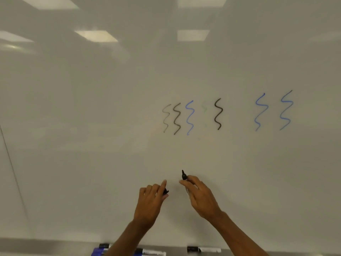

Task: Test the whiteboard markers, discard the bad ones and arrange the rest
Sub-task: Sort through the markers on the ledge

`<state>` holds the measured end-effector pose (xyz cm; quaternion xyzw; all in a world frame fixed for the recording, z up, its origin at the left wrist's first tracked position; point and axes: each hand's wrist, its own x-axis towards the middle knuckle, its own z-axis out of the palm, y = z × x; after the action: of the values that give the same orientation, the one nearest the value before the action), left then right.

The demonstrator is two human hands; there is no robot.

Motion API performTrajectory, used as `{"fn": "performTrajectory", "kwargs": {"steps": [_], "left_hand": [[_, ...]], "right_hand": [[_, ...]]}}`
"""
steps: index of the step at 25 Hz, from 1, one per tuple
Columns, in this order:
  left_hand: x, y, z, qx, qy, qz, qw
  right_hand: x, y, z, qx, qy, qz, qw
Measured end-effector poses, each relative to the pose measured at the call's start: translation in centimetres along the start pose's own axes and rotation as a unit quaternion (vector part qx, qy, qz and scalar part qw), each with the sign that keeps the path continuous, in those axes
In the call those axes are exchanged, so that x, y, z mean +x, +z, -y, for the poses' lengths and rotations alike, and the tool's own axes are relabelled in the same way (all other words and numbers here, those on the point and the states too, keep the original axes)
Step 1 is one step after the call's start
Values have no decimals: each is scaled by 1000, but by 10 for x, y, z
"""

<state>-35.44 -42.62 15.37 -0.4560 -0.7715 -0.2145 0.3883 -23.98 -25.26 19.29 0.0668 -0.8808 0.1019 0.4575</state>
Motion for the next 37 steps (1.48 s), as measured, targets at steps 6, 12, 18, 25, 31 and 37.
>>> {"fn": "performTrajectory", "kwargs": {"steps": [6,12,18,25,31,37], "left_hand": [[-45,33,-50,-233,-238,202,921],[-56,45,-86,-322,-321,283,845],[-63,50,-113,-303,-292,297,857],[-63,55,-136,-302,-234,314,869],[-54,60,-137,-223,-199,385,873],[-54,69,-144,-168,-175,389,889]], "right_hand": [[-77,5,-22,0,24,159,987],[-123,-9,-44,-35,36,282,958],[-147,-17,-59,-52,33,293,954],[-155,-19,-61,-25,21,327,945],[-163,-17,-62,13,51,325,944],[-161,-19,-62,37,90,321,942]]}}
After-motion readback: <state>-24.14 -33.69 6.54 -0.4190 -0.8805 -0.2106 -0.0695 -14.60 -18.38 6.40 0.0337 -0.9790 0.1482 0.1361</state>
